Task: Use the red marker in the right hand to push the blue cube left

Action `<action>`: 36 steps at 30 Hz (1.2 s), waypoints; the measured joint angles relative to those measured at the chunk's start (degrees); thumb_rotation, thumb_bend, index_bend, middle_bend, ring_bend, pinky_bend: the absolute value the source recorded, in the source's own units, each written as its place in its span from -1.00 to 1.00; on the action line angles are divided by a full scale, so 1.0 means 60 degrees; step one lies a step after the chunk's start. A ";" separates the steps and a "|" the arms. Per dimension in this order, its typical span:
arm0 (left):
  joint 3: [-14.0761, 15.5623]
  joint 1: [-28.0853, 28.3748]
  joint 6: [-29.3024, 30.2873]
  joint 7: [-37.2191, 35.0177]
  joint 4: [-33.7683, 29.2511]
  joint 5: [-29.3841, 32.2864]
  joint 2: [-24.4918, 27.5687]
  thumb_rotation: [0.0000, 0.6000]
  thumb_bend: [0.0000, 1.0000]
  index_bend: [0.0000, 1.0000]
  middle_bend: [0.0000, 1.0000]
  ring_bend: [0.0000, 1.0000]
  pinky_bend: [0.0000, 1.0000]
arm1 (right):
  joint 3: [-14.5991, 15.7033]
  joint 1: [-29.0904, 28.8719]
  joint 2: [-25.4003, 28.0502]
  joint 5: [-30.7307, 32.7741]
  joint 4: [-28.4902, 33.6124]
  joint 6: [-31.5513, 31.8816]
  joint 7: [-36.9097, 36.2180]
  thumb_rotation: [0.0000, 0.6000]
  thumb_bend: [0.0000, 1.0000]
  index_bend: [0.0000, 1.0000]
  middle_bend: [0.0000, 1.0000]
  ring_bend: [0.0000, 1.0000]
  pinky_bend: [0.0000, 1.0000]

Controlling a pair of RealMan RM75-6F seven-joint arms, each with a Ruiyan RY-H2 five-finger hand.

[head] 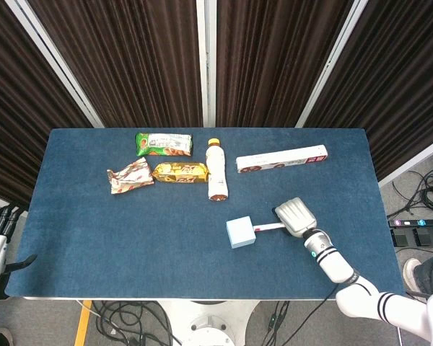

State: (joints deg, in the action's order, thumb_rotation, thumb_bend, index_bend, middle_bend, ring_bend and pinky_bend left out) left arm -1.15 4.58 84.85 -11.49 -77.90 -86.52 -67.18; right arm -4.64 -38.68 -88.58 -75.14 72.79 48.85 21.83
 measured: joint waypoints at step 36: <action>-0.0056 -0.0031 0.0012 -0.0095 0.0066 0.0052 0.0026 1.00 -0.90 -0.83 -0.86 -0.95 -0.84 | -0.0059 -0.0641 -0.0300 0.0749 0.0913 -0.0102 0.0965 1.00 -0.52 0.27 0.33 0.54 0.76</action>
State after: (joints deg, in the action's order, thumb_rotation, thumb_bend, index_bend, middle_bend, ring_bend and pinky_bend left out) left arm -1.49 4.39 84.93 -12.06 -77.51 -86.21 -67.02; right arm -4.99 -42.52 -90.38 -70.64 78.27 48.24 27.62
